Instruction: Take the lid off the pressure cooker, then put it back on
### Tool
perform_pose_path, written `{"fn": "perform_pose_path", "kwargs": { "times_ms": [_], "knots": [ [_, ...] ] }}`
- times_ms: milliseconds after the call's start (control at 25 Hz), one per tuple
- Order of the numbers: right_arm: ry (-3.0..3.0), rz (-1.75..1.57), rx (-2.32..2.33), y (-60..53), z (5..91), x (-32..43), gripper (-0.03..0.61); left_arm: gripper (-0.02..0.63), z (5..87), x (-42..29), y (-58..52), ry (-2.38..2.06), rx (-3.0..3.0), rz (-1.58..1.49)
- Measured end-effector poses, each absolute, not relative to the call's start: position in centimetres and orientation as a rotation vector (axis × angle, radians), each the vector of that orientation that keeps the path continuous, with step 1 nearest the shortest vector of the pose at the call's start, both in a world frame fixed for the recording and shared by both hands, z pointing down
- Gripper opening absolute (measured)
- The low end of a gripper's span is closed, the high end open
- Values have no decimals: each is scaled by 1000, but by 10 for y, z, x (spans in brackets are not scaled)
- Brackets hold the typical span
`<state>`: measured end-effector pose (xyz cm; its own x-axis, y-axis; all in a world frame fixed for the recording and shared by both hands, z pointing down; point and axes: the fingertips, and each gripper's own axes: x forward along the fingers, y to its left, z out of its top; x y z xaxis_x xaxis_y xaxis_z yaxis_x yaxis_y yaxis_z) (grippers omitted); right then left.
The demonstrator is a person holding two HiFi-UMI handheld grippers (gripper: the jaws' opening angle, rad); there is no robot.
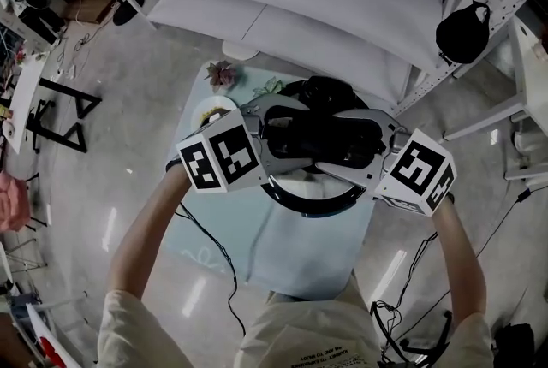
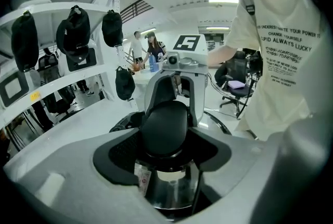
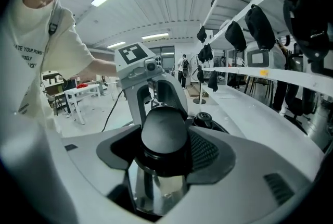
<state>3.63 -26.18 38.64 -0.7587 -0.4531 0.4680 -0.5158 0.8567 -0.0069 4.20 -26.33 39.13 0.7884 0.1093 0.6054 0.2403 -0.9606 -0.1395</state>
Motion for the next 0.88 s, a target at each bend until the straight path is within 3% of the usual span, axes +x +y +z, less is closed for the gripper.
{"fn": "perform_pose_path", "kwargs": {
  "times_ms": [880],
  "knots": [
    [-2563, 183, 681, -263, 384, 37, 275, 290, 389, 44, -263, -310, -2717, -947]
  ]
}}
